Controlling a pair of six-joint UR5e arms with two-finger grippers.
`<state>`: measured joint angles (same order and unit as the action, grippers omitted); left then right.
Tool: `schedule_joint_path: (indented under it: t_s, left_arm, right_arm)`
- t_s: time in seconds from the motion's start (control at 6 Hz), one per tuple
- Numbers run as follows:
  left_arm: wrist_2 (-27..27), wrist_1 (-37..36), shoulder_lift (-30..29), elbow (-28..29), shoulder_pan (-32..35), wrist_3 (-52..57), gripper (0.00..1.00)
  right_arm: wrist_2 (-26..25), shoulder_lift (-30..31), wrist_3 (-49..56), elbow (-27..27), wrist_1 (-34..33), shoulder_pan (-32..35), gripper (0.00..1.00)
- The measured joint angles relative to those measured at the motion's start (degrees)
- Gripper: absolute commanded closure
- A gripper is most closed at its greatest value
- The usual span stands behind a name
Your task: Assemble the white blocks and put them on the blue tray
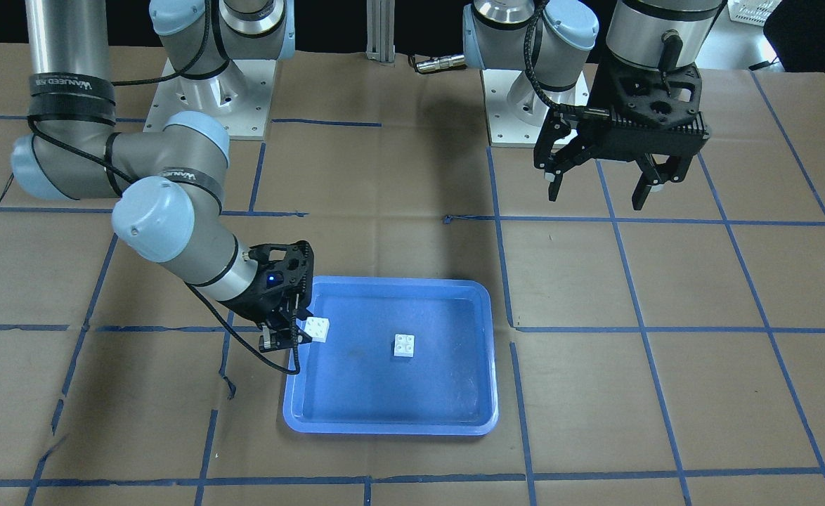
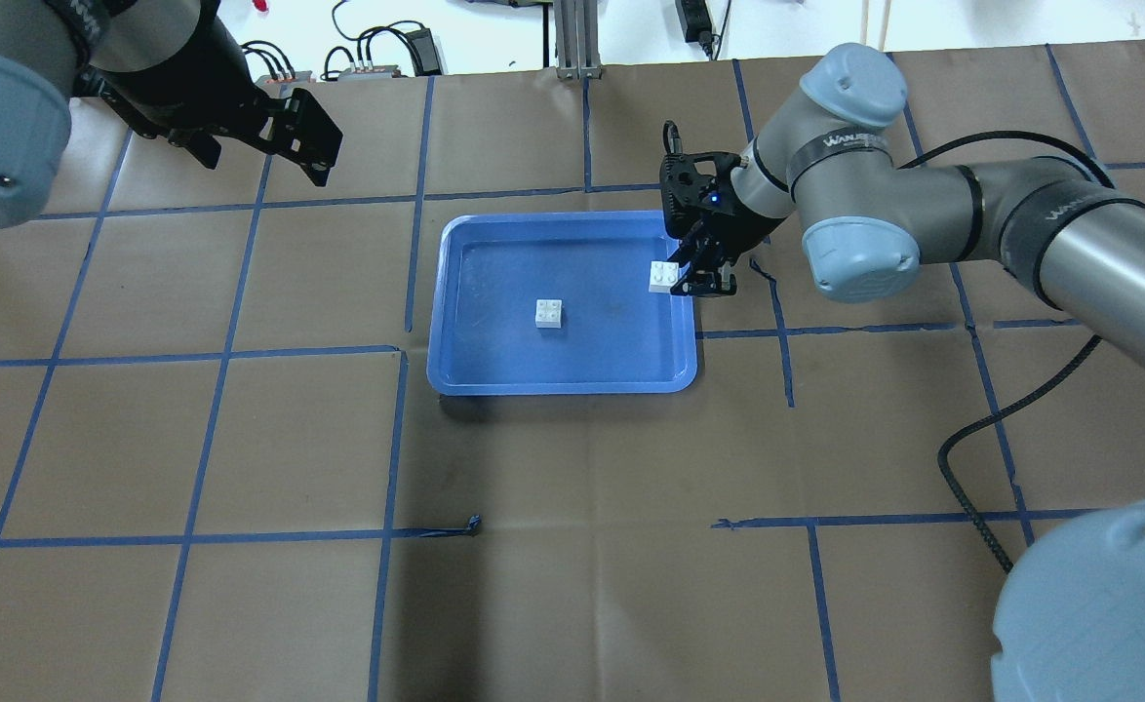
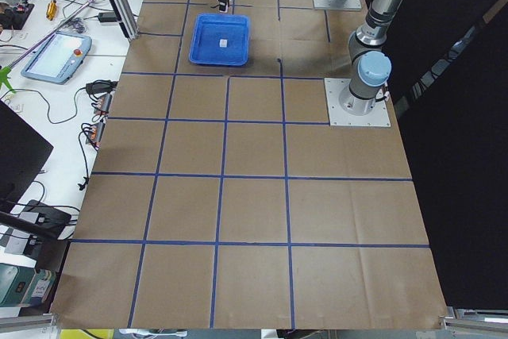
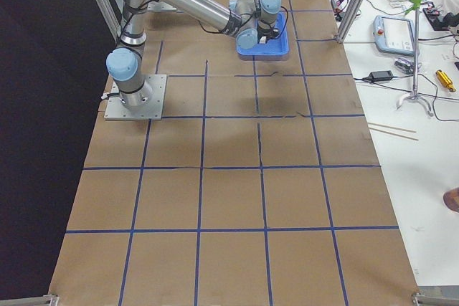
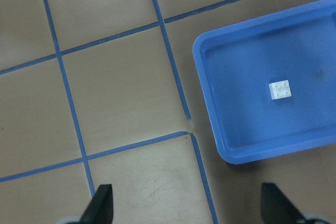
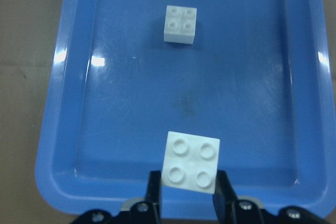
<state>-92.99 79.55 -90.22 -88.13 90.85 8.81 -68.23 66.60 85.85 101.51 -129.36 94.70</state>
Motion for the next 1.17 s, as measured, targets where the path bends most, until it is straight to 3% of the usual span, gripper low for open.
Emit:
schedule_joint_path:
  t_s: [0.83, 1.17]
  left_arm:
    - [0.6, 0.9, -0.3, 1.1, -0.1, -3.9, 0.01]
    - [0.8, 1.7, 0.5, 0.4, -0.1, -4.4, 0.01]
  right_arm:
    - [0.0, -7.2, -5.6, 0.1, -12.5, 6.0, 0.77]
    - [0.0, -8.0, -5.6, 0.1, -14.0, 6.3, 0.77]
